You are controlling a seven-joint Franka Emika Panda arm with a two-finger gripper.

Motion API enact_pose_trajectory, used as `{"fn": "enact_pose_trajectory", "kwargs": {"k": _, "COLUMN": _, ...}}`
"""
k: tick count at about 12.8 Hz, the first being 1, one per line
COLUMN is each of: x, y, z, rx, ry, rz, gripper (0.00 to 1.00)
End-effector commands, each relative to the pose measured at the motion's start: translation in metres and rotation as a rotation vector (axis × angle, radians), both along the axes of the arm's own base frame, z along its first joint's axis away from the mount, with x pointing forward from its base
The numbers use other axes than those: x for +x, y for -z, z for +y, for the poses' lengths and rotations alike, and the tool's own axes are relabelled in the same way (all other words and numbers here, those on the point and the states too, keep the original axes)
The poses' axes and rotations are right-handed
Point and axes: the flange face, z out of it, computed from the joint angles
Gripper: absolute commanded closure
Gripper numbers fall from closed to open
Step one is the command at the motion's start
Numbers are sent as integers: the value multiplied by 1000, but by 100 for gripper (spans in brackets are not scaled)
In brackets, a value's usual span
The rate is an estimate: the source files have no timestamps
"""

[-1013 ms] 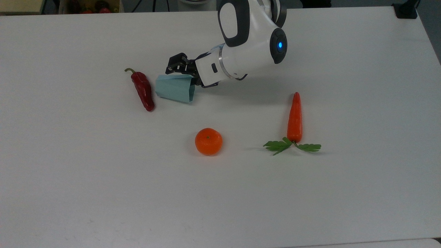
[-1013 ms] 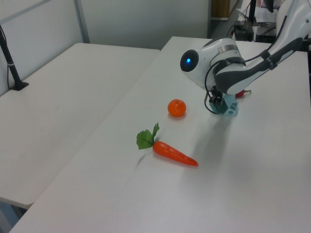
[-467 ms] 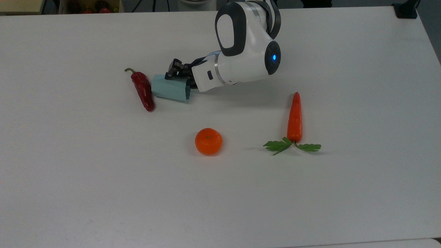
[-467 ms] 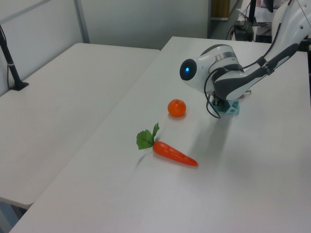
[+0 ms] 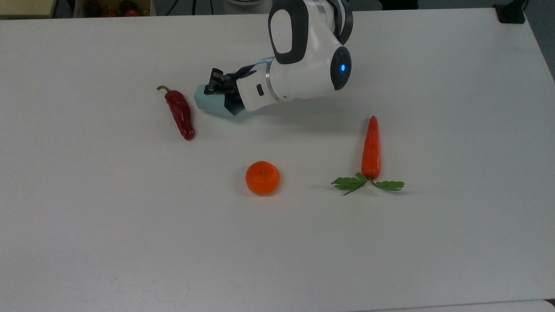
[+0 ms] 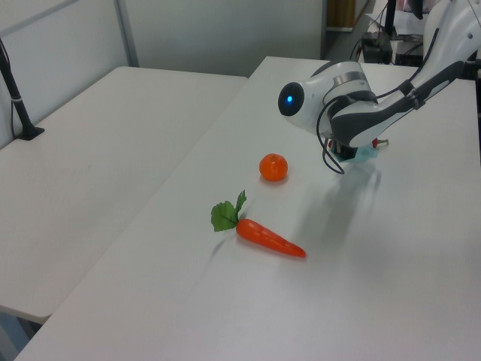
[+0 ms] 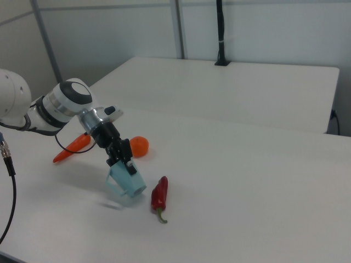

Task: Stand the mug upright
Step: 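Close the gripper on the mug's rim, then lift and rotate the held mug so its base faces the table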

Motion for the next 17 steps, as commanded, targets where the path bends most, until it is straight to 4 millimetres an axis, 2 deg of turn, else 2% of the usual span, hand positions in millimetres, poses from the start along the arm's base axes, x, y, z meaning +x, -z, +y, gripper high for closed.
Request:
{"fn": "enact_pose_trajectory", "kwargs": {"k": 1, "x": -5, "y": -29, "z": 2, "rx": 37, "ry": -2, "rz": -5, "gripper": 96}}
{"fn": "enact_pose_trajectory", "kwargs": {"k": 3, "x": -7, "y": -42, "z": 8, "rx": 112, "ry": -1, "rz": -4, "gripper": 95}}
{"fn": "enact_pose_trajectory", "kwargs": {"k": 6, "x": 1, "y": -76, "z": 31, "rx": 402, "ry": -52, "rz": -52, "gripper": 92}}
{"fn": "enact_pose_trajectory", "kwargs": {"k": 7, "x": 2, "y": -80, "z": 36, "rx": 475, "ry": -69, "rz": -54, "gripper": 91}}
{"fn": "enact_pose_trajectory", "kwargs": {"k": 10, "x": 11, "y": -82, "z": 49, "rx": 648, "ry": -148, "rz": -69, "gripper": 90}}
{"fn": "enact_pose_trajectory", "kwargs": {"k": 13, "x": 17, "y": -70, "z": 54, "rx": 779, "ry": -233, "rz": -75, "gripper": 89}}
{"fn": "enact_pose_trajectory", "kwargs": {"k": 15, "x": 19, "y": -65, "z": 53, "rx": 809, "ry": -255, "rz": -77, "gripper": 85}}
{"fn": "enact_pose_trajectory", "kwargs": {"k": 17, "x": 19, "y": -64, "z": 48, "rx": 820, "ry": -250, "rz": -74, "gripper": 70}}
